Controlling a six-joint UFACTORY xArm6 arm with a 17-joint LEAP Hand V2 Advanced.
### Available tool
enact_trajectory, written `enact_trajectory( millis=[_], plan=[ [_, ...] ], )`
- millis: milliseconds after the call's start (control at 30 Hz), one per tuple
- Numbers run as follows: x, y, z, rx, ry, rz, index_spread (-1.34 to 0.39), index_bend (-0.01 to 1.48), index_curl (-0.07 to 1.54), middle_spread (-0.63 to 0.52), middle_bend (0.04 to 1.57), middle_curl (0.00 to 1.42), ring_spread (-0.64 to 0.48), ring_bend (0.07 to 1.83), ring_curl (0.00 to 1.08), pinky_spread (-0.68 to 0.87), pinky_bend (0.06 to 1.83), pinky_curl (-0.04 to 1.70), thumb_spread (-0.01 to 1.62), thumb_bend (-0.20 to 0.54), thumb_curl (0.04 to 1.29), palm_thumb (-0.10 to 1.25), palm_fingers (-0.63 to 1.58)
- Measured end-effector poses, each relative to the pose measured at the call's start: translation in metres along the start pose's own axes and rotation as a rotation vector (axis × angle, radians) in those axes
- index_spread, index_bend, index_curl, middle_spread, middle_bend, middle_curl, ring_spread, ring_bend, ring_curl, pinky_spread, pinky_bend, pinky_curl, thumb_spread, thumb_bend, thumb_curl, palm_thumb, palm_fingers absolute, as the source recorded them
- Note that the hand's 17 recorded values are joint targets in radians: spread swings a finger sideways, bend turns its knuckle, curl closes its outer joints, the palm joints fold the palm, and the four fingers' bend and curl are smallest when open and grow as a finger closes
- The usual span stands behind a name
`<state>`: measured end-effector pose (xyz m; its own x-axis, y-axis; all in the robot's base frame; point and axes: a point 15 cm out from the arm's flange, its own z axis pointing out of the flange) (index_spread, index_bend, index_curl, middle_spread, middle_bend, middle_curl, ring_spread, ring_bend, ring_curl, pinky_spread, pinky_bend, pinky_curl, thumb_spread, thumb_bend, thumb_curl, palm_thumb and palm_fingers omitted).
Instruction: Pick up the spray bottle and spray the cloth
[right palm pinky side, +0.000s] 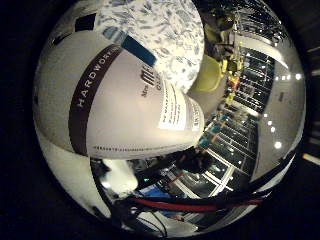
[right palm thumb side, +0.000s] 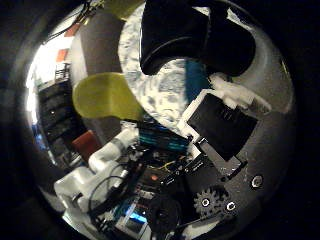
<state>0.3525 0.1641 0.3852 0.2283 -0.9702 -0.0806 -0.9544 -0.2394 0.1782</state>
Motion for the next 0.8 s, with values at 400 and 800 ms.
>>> enact_trajectory(
  millis=[400,800],
  plan=[
    [-0.077,-0.034,-0.071,0.355,-0.434,-0.146,-0.21,1.15,0.77,-0.08,1.41,0.65,-0.22,1.34,0.81,-0.2,1.0,1.47,0.76,-0.019,0.87,1.04,1.13],
    [-0.063,-0.101,0.005,0.612,-0.94,0.035,-0.21,1.15,0.76,-0.08,1.42,0.65,-0.21,1.34,0.81,-0.19,1.0,1.47,0.73,-0.018,0.88,1.03,1.13]
  ],
)
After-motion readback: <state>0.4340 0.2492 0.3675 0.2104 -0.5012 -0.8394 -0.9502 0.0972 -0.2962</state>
